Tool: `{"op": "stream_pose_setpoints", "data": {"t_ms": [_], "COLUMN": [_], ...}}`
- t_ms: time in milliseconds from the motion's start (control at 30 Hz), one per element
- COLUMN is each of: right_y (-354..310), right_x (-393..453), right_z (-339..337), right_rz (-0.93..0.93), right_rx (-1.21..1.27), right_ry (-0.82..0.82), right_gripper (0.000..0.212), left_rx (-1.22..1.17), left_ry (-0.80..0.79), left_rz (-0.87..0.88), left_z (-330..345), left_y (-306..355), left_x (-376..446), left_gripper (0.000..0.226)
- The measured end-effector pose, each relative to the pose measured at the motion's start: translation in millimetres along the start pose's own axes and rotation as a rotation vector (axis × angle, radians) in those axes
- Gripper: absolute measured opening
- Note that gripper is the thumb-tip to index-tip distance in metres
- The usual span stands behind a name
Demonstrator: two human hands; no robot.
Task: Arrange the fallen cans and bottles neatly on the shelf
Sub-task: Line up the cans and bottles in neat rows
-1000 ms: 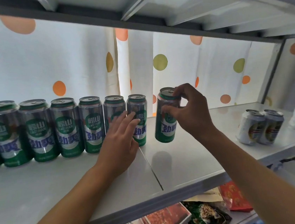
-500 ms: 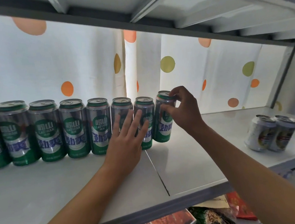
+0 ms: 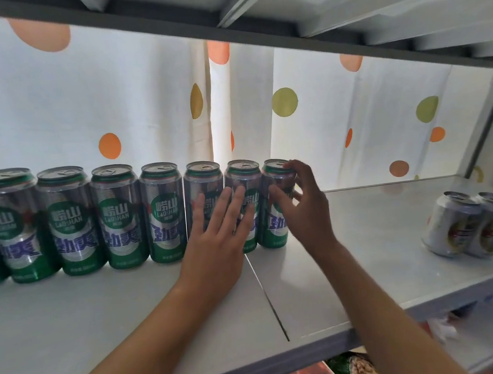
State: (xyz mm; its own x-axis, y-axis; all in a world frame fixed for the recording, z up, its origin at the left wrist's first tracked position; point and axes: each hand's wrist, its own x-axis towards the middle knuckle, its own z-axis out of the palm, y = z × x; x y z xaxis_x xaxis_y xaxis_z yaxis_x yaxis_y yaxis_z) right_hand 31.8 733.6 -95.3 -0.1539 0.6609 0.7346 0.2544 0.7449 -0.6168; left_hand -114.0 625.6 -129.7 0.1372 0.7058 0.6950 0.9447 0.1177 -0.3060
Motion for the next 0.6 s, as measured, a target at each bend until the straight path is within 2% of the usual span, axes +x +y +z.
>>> {"op": "stream_pose_setpoints", "data": {"t_ms": [133, 300, 433, 600], "right_y": [4, 11, 9, 8], "right_x": [-11, -19, -22, -21], "right_z": [11, 1, -2, -6], "right_rz": [-0.081, -0.094, -0.089, -0.152], "right_rx": [-0.017, -0.078, -0.123, -0.287], "right_ry": [0.081, 0.034, 0.058, 0.225], "right_gripper": [0.052, 0.093, 0.088, 0.078], "left_rx": [-0.002, -0.088, -0.108, -0.181], "left_ry": [0.003, 0.044, 0.035, 0.031], "left_rz": [0.012, 0.018, 0.025, 0.036], "left_z": [1, -7, -7, -3], "left_y": [2, 5, 5, 11], "left_x": [-2, 2, 1, 2], "left_gripper": [0.073, 0.07, 0.067, 0.08]}}
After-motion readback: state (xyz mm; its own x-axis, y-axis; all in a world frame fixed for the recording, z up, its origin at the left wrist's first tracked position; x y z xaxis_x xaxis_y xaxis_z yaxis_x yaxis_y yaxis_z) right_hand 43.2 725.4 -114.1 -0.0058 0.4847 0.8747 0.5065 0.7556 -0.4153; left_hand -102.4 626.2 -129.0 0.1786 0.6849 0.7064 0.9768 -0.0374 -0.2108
